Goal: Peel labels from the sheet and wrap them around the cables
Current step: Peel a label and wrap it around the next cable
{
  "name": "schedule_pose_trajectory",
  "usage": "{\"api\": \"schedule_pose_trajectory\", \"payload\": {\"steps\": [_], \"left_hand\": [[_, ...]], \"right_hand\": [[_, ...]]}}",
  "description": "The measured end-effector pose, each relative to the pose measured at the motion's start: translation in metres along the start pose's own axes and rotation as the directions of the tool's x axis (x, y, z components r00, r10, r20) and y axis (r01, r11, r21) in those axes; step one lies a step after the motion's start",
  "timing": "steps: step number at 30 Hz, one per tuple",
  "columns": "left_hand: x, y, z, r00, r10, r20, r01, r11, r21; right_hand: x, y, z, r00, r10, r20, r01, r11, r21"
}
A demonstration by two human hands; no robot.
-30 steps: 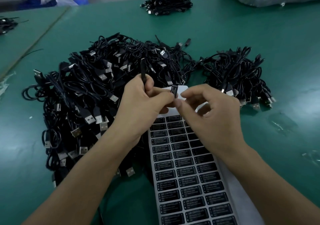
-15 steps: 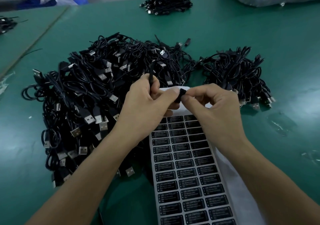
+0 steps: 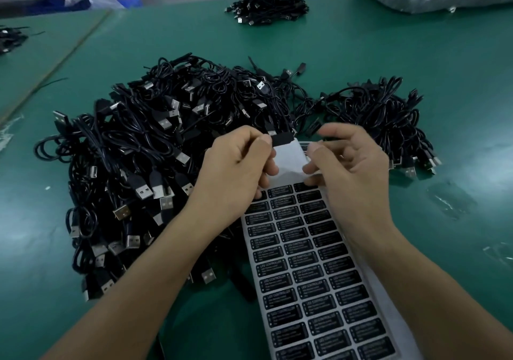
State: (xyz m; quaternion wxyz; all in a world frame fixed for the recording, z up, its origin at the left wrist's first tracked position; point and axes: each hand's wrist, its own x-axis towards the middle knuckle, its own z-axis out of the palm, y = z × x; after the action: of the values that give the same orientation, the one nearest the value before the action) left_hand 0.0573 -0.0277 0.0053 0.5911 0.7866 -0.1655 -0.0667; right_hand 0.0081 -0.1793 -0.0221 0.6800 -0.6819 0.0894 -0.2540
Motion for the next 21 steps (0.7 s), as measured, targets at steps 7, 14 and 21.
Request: {"api": "schedule_pose_trajectory", "payload": {"steps": [7,14,21], "left_hand": [[-0.0029,-0.0017,0.0052,0.989,0.108,0.097,-0.119,0.986,0.115],[-0.0017,0.0028,0.0004,0.987,0.112,0.115,-0.137,0.962,0.236],[0.0017,-0.0062,-0.0004,0.997,0.008,0.076,-0.021,0.984,0.179]], "right_hand": [[-0.002,-0.0059,0.0008,0.998,-0.031,0.061,0.023,0.992,0.125],[0.0012,-0.0051,-0.0003,0.998,-0.051,0.038,0.046,0.992,0.118],[0.0022,-0.0054,-0.001,0.998,-0.05,-0.041,0.052,0.998,0.044]]}}
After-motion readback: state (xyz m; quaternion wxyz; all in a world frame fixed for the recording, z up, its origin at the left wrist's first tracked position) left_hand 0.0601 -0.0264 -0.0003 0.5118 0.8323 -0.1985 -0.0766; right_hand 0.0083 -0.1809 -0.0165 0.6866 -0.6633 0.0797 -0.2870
